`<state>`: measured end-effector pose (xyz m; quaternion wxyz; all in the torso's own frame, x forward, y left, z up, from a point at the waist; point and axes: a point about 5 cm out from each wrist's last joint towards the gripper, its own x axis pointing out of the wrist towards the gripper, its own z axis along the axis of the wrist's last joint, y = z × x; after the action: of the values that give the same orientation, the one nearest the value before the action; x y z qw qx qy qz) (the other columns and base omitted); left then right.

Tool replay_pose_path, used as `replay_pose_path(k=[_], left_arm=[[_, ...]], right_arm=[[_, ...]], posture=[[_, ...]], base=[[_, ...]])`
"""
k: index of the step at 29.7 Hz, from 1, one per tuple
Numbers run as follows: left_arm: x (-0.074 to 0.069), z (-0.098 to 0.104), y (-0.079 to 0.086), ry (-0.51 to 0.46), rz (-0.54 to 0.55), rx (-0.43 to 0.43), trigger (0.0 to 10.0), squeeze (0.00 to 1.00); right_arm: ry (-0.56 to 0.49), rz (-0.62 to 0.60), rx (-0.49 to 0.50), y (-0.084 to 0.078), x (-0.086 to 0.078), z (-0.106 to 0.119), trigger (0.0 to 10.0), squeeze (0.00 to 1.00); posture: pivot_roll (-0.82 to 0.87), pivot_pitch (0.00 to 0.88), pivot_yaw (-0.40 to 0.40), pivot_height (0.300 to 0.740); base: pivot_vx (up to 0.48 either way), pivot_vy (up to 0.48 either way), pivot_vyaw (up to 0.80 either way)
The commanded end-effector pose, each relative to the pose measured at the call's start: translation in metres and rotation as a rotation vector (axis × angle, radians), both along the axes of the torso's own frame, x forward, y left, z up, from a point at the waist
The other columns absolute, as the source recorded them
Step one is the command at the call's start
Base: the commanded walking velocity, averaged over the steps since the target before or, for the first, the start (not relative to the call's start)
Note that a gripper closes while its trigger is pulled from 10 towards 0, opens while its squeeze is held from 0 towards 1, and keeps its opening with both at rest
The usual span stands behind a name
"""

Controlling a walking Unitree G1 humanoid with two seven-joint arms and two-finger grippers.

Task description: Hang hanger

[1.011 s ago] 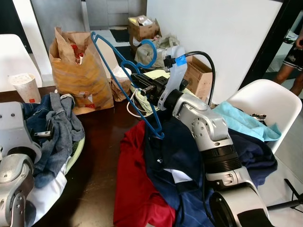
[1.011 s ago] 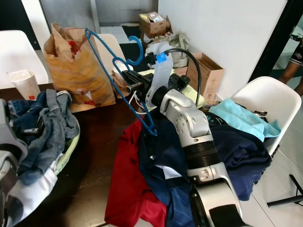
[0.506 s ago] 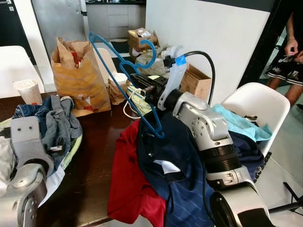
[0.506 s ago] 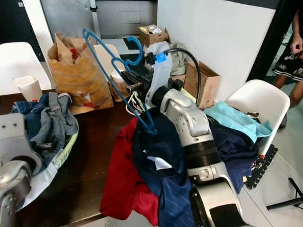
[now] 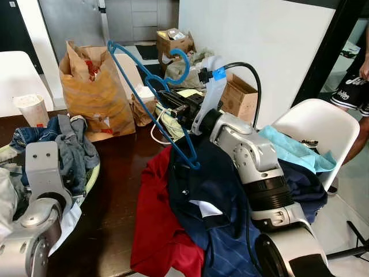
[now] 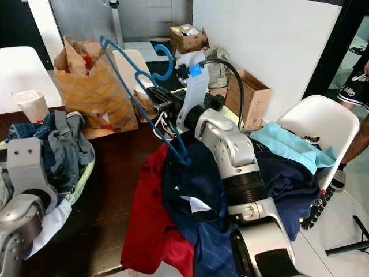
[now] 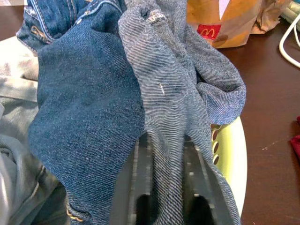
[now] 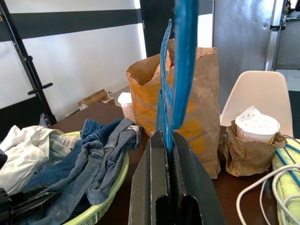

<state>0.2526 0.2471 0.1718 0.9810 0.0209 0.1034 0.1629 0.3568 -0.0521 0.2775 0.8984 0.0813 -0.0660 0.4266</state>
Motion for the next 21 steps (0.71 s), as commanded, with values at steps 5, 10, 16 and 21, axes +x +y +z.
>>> replay_pose_path(k=[5, 10, 16, 21], left_arm=[[0.004, 0.021, 0.009, -0.067, -0.009, 0.082, 0.0, 0.0], [0.005, 0.033, 0.013, -0.105, -0.001, 0.078, 0.0, 0.0], [-0.01, 0.164, 0.056, -0.549, 0.163, 0.226, 0.0, 0.0], [-0.032, 0.219, 0.071, -0.728, 0.275, 0.355, 0.0, 0.0]], right_arm=[[-0.003, 0.024, 0.021, 0.003, -0.002, 0.003, 10.0, 0.0], [-0.004, 0.023, 0.022, 0.003, -0.002, 0.003, 10.0, 0.0], [-0.003, 0.023, 0.031, 0.002, 0.0, 0.004, 10.0, 0.0], [-0.004, 0.028, 0.036, 0.004, 0.0, 0.004, 10.0, 0.0]], posture=[[0.07, 0.026, -0.05, 0.74], [0.07, 0.026, -0.051, 0.74], [0.08, 0.015, -0.053, 0.74], [0.09, 0.007, -0.056, 0.74]], base=[[0.0, 0.0, 0.0], [0.0, 0.0, 0.0], [0.0, 0.0, 0.0], [0.0, 0.0, 0.0]])
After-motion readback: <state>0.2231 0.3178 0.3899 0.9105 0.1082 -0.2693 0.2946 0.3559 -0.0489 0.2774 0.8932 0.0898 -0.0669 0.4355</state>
